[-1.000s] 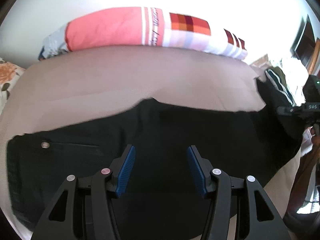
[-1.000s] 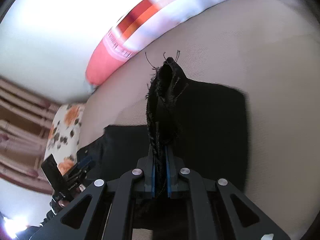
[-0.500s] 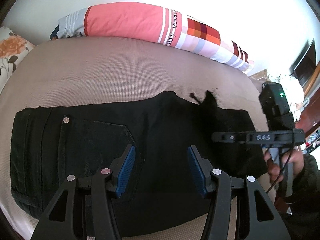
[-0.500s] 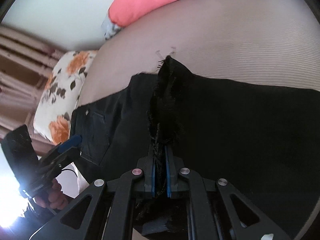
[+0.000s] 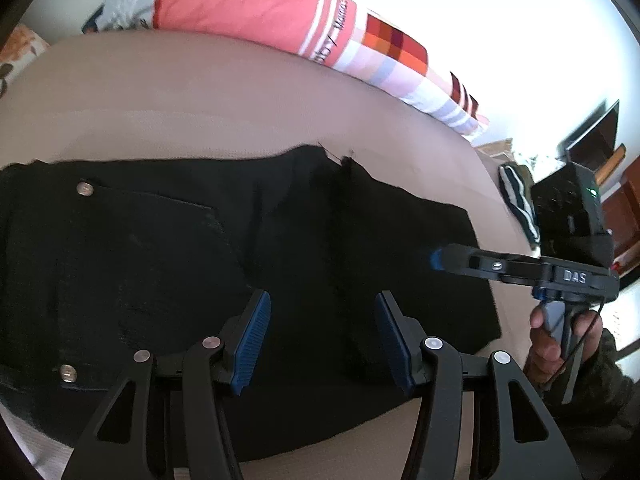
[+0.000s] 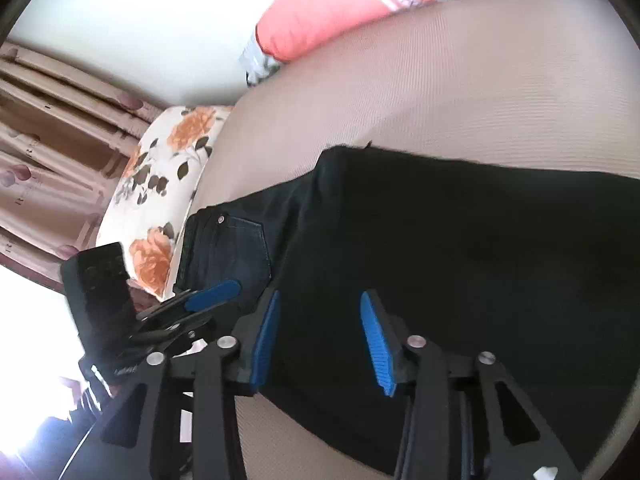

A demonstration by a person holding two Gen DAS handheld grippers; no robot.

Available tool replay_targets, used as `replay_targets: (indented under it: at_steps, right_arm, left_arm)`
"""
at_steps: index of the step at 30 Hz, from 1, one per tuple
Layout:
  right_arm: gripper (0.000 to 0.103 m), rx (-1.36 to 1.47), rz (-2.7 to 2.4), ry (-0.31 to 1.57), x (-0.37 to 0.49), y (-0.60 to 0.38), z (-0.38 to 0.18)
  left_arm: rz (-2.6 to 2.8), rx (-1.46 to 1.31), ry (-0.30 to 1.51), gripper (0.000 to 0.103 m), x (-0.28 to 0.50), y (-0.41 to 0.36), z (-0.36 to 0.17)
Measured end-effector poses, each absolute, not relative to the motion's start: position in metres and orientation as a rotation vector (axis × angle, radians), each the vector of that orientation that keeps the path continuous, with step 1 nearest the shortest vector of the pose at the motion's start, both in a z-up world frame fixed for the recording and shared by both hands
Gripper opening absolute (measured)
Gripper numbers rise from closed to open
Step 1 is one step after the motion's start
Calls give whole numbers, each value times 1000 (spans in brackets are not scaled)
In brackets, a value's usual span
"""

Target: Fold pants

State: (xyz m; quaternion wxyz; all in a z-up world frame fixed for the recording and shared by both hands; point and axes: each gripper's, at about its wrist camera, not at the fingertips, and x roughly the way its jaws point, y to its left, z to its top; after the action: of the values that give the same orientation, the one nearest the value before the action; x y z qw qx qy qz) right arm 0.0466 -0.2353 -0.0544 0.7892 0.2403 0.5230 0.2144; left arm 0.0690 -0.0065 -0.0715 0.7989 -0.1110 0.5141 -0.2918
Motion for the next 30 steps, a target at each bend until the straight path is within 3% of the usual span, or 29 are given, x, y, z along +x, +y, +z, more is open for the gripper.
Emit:
replay_targets:
  at_steps: [8, 14, 30]
  right_arm:
    - [45, 565, 314, 1050, 8, -283, -44]
    - [46, 647, 282, 1034, 2, -300, -62]
    - [46, 714, 260, 1012, 4, -323, -69]
  left_arm:
    - [-725, -326, 1231, 55, 83, -37, -88]
    - [-708, -400, 1328, 46, 106, -47, -109]
    - [-805, -615, 1400, 44, 109, -54, -133]
